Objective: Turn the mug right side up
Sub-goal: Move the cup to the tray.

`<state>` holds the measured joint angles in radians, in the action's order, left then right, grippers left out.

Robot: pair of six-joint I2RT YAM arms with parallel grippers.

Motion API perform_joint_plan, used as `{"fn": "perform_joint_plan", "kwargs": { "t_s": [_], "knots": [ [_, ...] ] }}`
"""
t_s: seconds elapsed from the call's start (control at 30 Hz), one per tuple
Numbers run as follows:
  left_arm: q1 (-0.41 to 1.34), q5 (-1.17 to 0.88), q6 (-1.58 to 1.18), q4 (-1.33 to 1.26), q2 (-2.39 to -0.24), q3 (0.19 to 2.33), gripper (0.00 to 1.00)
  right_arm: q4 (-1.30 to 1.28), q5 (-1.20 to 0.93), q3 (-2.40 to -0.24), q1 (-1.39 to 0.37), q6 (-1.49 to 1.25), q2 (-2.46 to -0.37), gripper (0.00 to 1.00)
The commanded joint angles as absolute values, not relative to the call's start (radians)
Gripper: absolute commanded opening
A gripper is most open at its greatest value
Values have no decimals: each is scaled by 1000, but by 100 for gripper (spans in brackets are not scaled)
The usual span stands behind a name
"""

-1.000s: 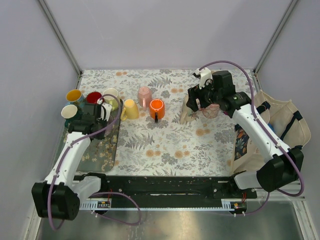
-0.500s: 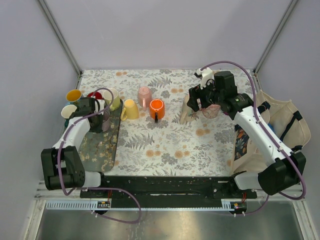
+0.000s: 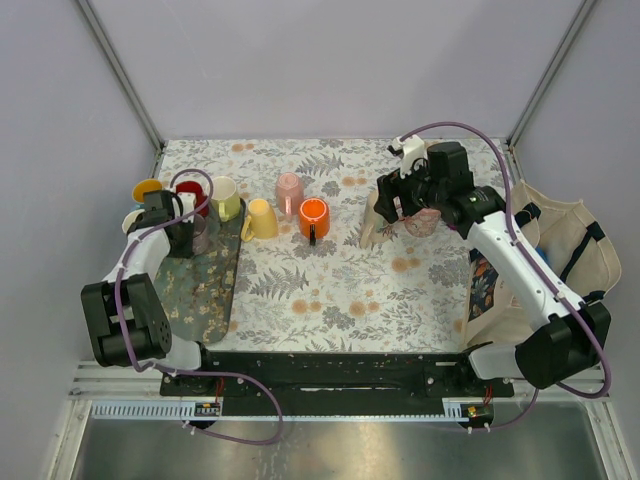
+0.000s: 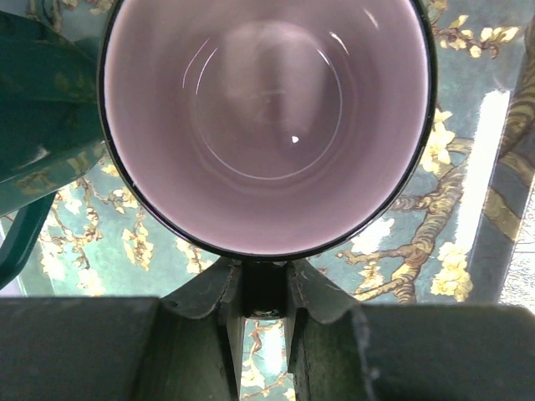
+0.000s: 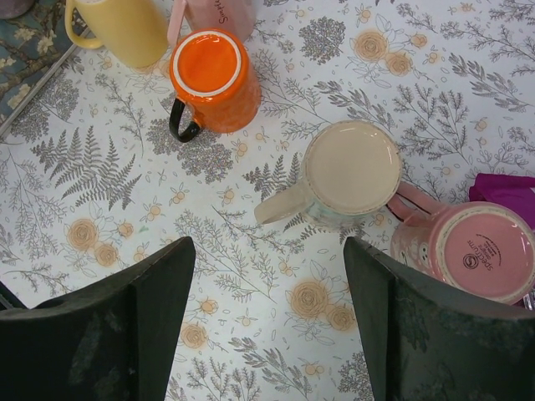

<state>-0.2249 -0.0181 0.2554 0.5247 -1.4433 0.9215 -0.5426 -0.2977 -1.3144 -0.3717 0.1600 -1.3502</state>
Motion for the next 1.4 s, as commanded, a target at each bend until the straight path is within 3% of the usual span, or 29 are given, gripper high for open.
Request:
{"fn": "perform_joint_plan", "kwargs": {
  "t_s": [0.0,0.5,0.93,1.37],
  "knots": [
    [-255,-5,322,518,-1465,937,0,-506,-301,-1354,-362,161,-1362,81],
    [-313,38,416,512,-1505,928,0,-497,-302,-1313,-364,156,-1350,81],
    [-325,40,423,575,-1488,956,34,-488,-316,-1302,-365,156,-1351,81],
    [-321,71,427,733,-1252,1026,52,-503,-374,-1322,-364,187,-1394,81]
  ]
}}
